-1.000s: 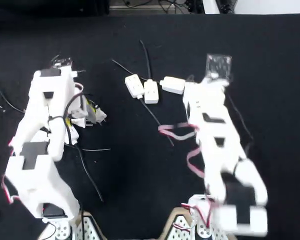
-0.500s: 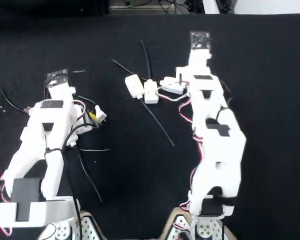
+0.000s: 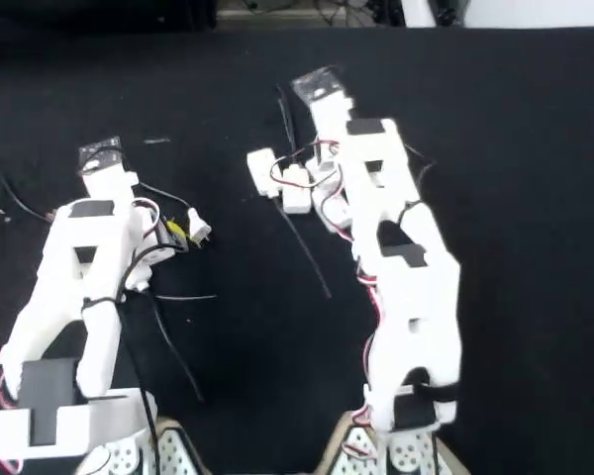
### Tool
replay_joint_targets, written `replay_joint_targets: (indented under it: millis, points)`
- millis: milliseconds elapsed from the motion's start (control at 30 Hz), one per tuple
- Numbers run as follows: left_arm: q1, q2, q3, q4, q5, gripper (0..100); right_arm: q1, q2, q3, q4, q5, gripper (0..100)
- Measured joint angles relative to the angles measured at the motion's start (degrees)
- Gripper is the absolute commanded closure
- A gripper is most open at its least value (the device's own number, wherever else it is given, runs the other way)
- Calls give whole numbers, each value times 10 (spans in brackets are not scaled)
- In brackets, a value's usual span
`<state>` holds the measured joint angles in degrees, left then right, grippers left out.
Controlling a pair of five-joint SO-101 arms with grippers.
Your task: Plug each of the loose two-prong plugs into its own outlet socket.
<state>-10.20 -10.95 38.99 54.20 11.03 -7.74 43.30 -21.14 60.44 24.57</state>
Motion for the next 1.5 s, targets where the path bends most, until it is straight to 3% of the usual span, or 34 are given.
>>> replay_joint_targets:
  millis: [167, 333, 533, 700, 800, 933, 1033, 1233, 1333, 1500]
  points:
    - [0, -1, 0, 0, 1, 716, -24, -24, 37, 29, 79, 853]
    - [0, -1, 0, 0, 1, 716, -54, -139, 211, -7, 90, 853]
    - [0, -1, 0, 0, 1, 716, -139, -360, 552, -213, 88, 853]
    - [0, -1, 0, 0, 1, 715, -179, -562, 800, -411, 19, 851]
    - [0, -1, 0, 0, 1, 714, -178, -671, 871, -436, 1, 801]
    - [2, -1, -2, 0, 1, 712, -133, -798, 898, -393, -45, 702]
    - [24, -1, -4, 1, 0, 712, -70, -884, 899, -342, -106, 700]
    - [144, 0, -60, 91, -62, 715, 62, -991, 951, -335, -222, 764]
    - [219, 0, -102, 139, -76, 713, 101, -1006, 974, -359, -237, 775]
    - [332, 0, -136, 127, -82, 710, 154, -1010, 978, -367, -243, 773]
